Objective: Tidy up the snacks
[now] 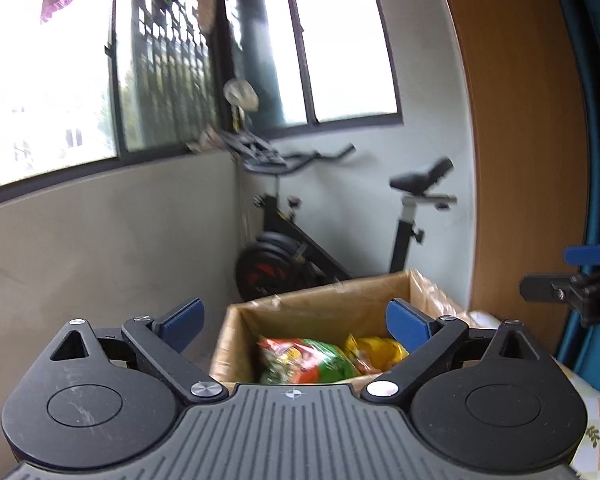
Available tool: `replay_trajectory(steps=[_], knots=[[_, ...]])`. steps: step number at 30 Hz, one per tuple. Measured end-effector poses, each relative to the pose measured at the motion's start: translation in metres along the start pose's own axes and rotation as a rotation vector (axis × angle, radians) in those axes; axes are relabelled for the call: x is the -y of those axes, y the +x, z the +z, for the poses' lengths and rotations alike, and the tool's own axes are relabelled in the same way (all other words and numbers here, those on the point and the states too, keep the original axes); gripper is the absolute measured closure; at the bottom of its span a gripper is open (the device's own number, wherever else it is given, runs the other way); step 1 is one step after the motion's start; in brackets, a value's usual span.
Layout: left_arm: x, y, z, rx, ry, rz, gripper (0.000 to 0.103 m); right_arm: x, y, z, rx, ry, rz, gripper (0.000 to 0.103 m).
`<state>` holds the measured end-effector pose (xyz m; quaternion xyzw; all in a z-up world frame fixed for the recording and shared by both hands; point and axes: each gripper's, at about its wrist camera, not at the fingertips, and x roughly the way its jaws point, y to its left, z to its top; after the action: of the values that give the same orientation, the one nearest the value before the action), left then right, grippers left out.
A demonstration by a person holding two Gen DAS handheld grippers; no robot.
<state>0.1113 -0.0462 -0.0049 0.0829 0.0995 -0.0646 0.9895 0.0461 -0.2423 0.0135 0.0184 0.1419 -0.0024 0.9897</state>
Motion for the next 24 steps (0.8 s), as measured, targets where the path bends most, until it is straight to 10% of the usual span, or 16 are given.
replay_trajectory(steps=[24], knots=[[-0.032, -0.099, 0.020, 0.084, -0.119, 0.071, 0.004, -0.072, -0.092, 0.042, 0.075, -0.124, 0.036, 0.000]])
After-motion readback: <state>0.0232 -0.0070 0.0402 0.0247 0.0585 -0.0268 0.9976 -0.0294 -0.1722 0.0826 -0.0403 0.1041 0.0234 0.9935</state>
